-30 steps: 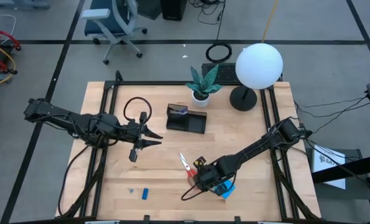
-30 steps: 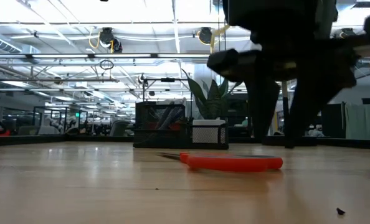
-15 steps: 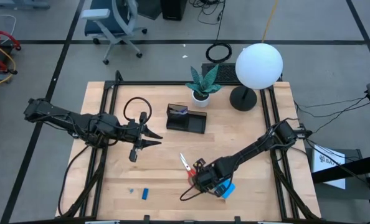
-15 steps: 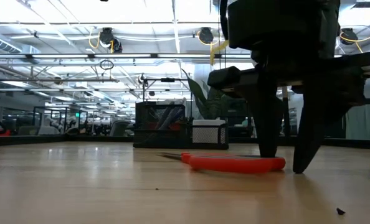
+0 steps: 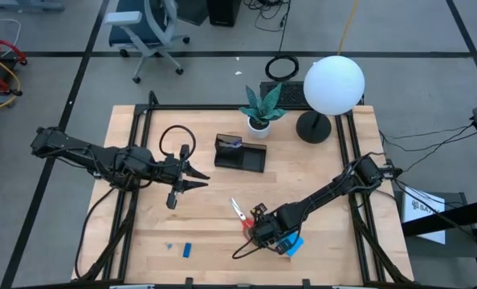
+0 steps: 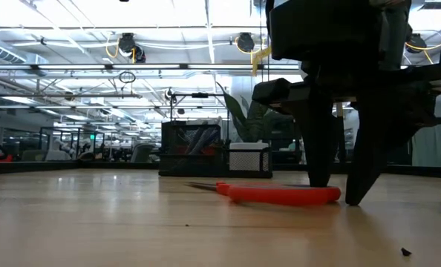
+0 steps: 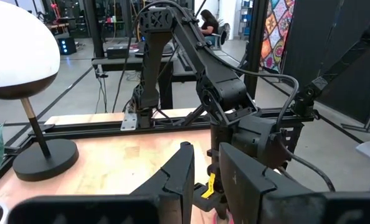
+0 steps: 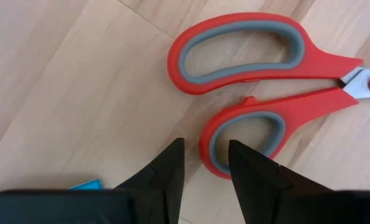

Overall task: Pick and place office supplies into organizer
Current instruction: Put the red scissors into the black desk organizer

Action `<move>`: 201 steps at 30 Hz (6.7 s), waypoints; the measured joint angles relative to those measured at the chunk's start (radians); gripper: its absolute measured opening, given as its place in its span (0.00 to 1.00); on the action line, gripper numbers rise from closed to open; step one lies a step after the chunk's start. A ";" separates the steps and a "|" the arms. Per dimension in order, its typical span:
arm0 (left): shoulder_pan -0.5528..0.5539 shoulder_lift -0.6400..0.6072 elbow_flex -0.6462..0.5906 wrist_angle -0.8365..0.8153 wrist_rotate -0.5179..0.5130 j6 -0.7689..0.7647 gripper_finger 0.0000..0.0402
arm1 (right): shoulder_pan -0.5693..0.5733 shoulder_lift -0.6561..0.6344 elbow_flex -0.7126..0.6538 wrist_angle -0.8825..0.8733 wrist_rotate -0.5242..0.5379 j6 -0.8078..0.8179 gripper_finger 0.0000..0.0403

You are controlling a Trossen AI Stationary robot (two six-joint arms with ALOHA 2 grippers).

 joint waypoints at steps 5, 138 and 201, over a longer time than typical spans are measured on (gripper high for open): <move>0.000 0.000 0.000 0.000 0.001 -0.002 0.21 | 0.000 0.000 -0.001 -0.001 0.006 -0.002 0.29; 0.066 0.218 0.001 0.159 -0.187 -0.088 0.21 | -0.076 -0.257 -0.002 0.292 1.137 -0.299 0.02; 0.126 0.381 0.000 0.448 -0.257 -0.167 0.57 | -0.065 -0.256 -0.002 0.404 1.191 -0.350 0.03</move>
